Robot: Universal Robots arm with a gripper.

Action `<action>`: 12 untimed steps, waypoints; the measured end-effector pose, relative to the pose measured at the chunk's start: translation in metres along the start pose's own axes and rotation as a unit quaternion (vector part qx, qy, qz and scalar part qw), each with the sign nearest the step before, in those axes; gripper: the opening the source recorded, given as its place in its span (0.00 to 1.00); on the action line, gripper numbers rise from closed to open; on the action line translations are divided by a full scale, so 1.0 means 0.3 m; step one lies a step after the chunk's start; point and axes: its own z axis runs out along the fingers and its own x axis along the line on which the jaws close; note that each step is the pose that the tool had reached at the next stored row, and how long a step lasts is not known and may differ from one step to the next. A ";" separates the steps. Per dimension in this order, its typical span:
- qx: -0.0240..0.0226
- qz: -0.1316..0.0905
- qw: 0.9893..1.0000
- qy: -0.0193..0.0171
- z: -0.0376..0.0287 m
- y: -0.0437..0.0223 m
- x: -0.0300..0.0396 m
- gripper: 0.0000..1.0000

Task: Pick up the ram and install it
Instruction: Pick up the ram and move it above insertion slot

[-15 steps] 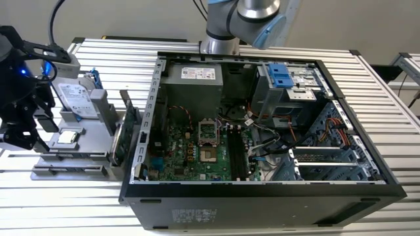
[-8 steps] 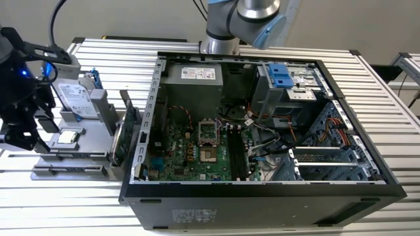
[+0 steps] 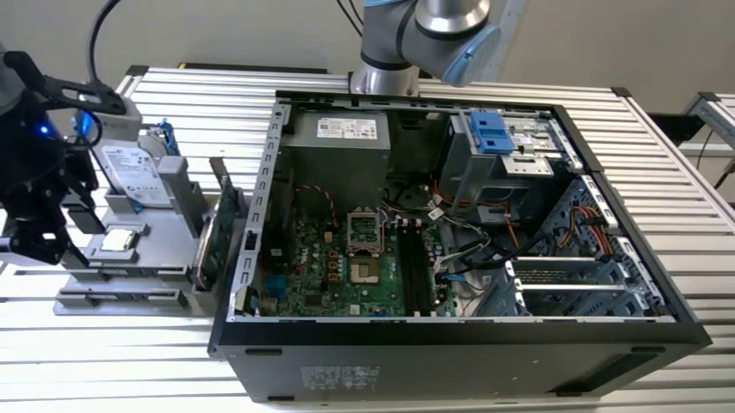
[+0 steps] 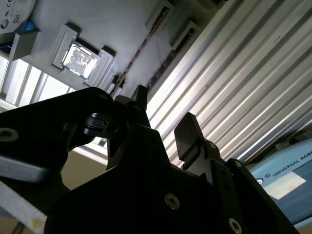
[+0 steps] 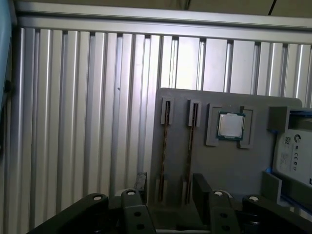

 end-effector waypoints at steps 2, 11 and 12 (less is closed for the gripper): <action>0.000 0.000 1.000 0.000 0.002 0.000 0.000 1.00; 0.000 0.000 1.000 0.000 0.012 0.000 0.000 1.00; 0.000 0.000 1.000 0.000 0.013 0.000 0.000 1.00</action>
